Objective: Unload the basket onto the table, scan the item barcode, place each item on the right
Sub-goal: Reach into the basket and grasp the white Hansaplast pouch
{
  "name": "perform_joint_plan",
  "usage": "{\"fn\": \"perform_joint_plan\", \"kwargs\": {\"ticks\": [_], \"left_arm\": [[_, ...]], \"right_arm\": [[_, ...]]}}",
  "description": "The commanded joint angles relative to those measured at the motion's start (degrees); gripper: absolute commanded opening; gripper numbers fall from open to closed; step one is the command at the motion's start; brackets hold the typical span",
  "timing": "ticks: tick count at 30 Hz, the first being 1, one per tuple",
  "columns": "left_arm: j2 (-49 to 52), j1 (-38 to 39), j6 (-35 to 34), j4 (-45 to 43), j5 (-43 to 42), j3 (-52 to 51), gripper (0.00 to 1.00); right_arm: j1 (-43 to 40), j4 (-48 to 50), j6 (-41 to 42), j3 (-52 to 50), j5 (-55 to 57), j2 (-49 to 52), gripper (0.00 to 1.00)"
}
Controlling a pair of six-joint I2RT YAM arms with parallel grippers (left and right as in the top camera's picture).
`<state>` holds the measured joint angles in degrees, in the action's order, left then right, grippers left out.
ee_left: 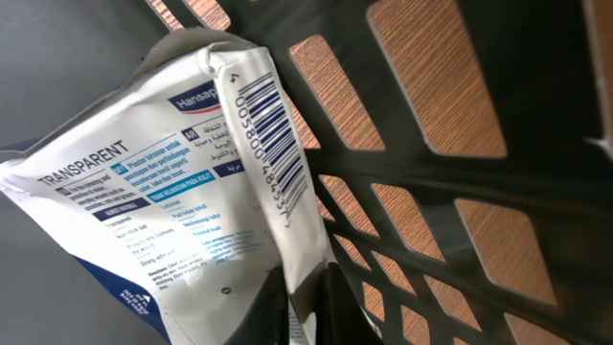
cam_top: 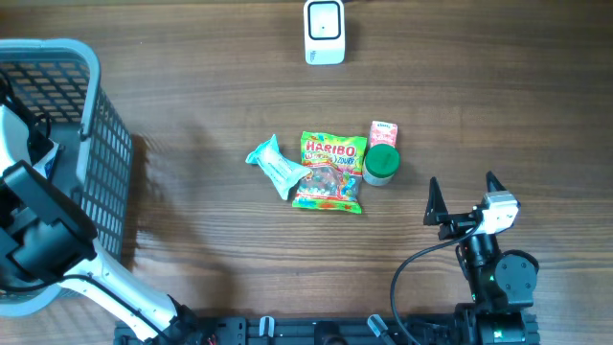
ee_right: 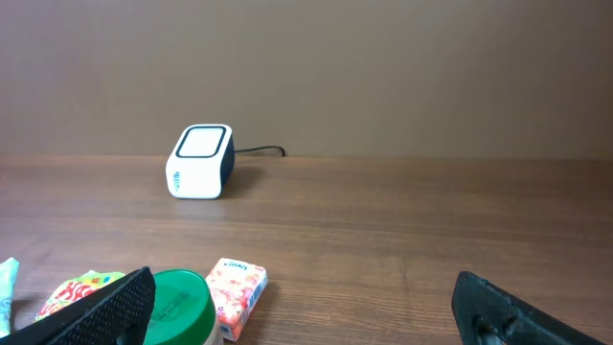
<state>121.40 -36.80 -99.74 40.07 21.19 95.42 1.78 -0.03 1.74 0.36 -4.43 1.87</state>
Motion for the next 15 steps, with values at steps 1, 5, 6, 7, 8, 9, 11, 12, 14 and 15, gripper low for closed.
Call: {"fn": "perform_joint_plan", "kwargs": {"ticks": [1, 5, 6, 7, 8, 9, 11, 12, 14, 15], "left_arm": [[0.87, -0.15, 1.97, 0.09, 0.11, -0.26, 0.04], [-6.36, 0.28, 9.35, -0.02, -2.08, -0.26, 0.04], [-8.81, 0.59, 10.82, 0.2, -2.05, -0.26, 0.04], [-12.31, 1.03, 11.3, 1.31, -2.05, -0.26, 0.04], [-15.08, 1.38, 11.3, 2.58, -2.05, -0.26, 0.04], [-18.18, 1.84, 11.32, 4.0, -2.05, -0.26, 0.04], [-23.12, 2.6, 11.28, 6.54, -2.05, -0.26, 0.04], [-25.59, 3.08, 11.3, 7.96, -2.05, -0.26, 0.04], [-29.0, 3.87, 11.28, 10.47, -2.05, -0.26, 0.04], [-30.14, 4.17, 11.28, 11.45, -2.05, -0.26, 0.04]], "right_arm": [[0.02, 0.13, 0.81, -0.04, 0.59, -0.15, 1.0], [0.04, 0.13, 0.83, -0.04, 0.59, -0.15, 1.0], [0.02, 0.13, 0.83, -0.04, 0.59, -0.15, 1.0], [0.04, 0.13, 0.83, -0.07, 0.59, -0.15, 1.0], [0.02, 0.13, 0.85, -0.07, 0.59, -0.15, 1.0], [0.02, 0.13, 0.83, -0.04, 0.59, -0.15, 1.0], [0.04, 0.13, 0.85, -0.07, 0.59, -0.15, 1.0], [0.04, 0.13, 0.83, -0.04, 0.59, -0.15, 1.0], [0.04, 0.13, 0.83, -0.04, 0.59, -0.15, 1.0], [0.02, 0.13, 0.83, -0.07, 0.59, -0.15, 1.0]]}}
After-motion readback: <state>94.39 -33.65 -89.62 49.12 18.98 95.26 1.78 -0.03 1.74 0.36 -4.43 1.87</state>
